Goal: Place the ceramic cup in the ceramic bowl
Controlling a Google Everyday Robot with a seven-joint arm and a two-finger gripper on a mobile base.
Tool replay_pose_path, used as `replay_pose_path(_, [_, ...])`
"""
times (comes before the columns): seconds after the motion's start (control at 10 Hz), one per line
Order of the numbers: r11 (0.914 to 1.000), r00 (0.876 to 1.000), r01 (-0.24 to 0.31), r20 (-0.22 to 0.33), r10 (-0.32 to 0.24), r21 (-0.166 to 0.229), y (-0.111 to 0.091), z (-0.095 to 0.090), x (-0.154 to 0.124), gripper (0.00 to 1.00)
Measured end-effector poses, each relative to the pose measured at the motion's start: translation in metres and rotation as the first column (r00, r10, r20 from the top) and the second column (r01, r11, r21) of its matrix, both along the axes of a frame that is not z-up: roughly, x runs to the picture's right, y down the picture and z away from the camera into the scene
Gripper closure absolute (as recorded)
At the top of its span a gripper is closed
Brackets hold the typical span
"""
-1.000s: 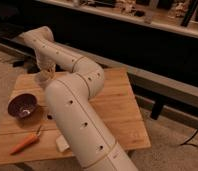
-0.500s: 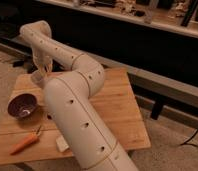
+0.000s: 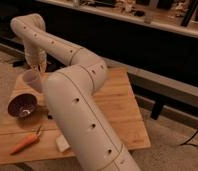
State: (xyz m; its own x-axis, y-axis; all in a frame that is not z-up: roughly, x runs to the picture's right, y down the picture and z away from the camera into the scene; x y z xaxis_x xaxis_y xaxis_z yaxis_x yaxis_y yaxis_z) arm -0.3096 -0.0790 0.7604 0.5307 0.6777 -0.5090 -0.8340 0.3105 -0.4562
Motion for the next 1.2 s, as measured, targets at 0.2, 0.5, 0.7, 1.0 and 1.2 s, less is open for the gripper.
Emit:
replay_pose_path(0.2, [0.9995, 0.999, 0.029, 0.042, -0.028, -0.013, 0.013, -0.021, -0.006, 1.0])
replay_pose_path(0.5, [0.9968, 0.994, 0.063, 0.097, -0.058, -0.049, 0.04, -0.042, -0.013, 1.0])
replay_pose_path(0.7, [0.995, 0.99, 0.067, 0.125, -0.057, -0.074, 0.054, -0.047, -0.02, 1.0])
replay_pose_path(1.0, [0.9939, 0.983, 0.05, 0.181, -0.032, -0.098, 0.066, -0.05, -0.041, 1.0])
replay_pose_path(1.2, [0.9945, 0.974, 0.027, 0.225, -0.004, -0.101, 0.066, -0.047, -0.058, 1.0])
